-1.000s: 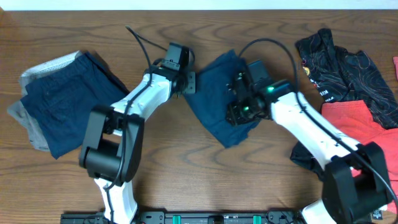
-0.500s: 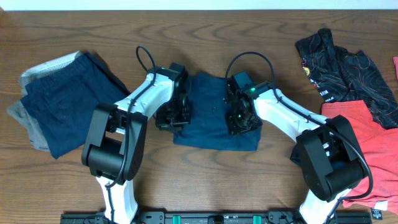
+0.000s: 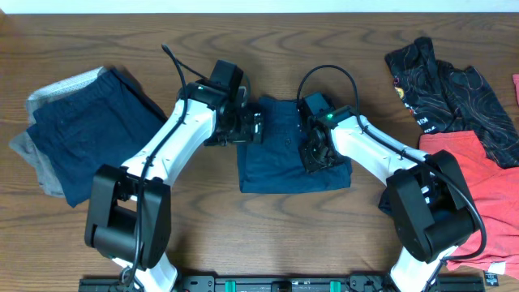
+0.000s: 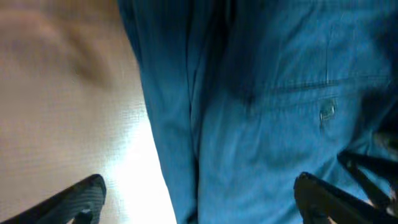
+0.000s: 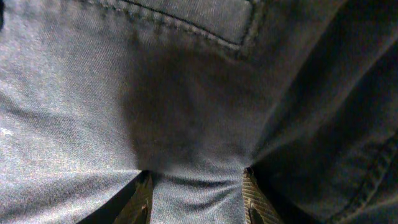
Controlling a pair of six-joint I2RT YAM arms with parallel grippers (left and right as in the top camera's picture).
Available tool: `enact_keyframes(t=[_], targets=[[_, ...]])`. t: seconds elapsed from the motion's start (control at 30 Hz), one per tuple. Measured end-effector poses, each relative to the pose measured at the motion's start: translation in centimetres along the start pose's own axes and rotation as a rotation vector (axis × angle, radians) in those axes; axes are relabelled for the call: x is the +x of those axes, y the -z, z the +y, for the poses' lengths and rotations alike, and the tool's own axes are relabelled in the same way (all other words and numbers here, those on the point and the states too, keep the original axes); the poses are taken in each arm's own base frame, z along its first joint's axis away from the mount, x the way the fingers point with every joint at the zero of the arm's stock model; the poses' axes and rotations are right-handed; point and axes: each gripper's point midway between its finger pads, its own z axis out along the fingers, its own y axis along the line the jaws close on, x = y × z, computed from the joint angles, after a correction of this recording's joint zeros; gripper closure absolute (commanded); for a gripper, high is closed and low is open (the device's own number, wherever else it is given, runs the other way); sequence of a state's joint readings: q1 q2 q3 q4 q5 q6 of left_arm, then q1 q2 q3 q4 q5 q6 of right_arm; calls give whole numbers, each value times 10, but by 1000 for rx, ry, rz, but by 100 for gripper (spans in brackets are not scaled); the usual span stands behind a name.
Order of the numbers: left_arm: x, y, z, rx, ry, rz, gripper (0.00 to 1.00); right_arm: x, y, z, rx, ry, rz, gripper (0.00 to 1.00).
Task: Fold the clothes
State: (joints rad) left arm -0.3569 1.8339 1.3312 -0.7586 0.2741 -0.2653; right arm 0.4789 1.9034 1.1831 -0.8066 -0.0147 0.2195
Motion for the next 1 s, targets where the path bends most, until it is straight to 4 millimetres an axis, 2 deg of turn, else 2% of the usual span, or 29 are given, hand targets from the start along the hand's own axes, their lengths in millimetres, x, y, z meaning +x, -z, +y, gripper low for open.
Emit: enact_keyframes(t=[0.23,0.33,0.4,0.5,0.67,0.8,0.87,0.93,1.0], targets=[[-9,-37,7,-12,33,16,2,0,0,-1,6,0,-1,53],[-7,-56,3,34,41,49,2,0,0,-1,6,0,-1,53],[-9,-58,-5,82,44,53,1,0,0,-1,7,0,-1,54],[-7,-59,-18,147,50,69,26,0,0,-1,8,0,-1,54],[3,-68,-33,195,32,113,94,0,0,-4,16,-2,1,54],[8,-67,-41,223,22,130,94,7,3,-9,33,-10,36,54],[11,-65,-38,220,34,147,94,12,8,-13,45,-16,65,54],[14,-57,-28,199,57,159,94,12,18,-17,50,-27,72,52],[12,-39,-7,148,84,145,94,7,33,-24,52,-49,47,48]])
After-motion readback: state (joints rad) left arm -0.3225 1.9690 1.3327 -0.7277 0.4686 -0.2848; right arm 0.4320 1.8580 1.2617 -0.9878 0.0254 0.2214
